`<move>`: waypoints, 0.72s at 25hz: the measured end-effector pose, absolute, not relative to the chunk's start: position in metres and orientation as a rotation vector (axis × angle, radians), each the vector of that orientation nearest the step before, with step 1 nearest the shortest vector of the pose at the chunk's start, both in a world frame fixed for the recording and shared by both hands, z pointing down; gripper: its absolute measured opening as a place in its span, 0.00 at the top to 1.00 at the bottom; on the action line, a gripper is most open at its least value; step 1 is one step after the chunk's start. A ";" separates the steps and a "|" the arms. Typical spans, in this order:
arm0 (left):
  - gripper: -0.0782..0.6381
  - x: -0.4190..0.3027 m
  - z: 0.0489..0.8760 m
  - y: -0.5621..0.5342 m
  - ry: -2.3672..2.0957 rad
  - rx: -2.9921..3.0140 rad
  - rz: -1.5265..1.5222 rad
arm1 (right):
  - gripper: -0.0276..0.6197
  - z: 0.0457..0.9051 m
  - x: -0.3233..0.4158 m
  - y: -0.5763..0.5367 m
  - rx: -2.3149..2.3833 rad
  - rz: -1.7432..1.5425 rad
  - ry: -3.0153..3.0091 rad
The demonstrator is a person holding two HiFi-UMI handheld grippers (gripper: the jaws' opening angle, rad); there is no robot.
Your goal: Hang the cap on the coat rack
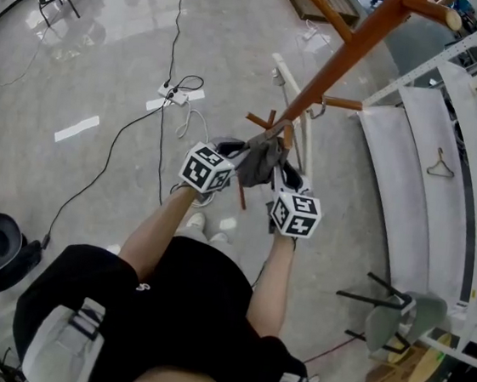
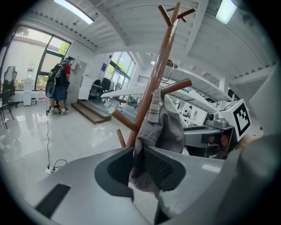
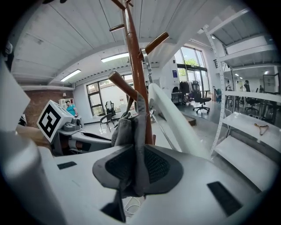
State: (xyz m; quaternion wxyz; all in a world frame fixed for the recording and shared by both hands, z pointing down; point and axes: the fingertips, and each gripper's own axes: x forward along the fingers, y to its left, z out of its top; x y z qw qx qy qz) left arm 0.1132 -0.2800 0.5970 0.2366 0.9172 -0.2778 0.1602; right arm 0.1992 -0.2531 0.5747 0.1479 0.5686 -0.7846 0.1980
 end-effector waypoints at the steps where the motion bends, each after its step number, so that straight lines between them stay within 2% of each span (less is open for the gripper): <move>1: 0.79 0.111 0.596 -0.277 -0.751 2.515 0.427 | 0.83 0.573 0.198 -0.252 1.631 0.571 -2.271; 5: 0.69 0.104 0.589 -0.265 -0.696 2.531 0.376 | 0.75 0.563 0.193 -0.248 1.601 0.558 -2.338; 18: 0.69 0.098 0.539 -0.249 -0.727 2.612 0.199 | 0.76 0.536 0.171 -0.228 1.585 0.461 -2.445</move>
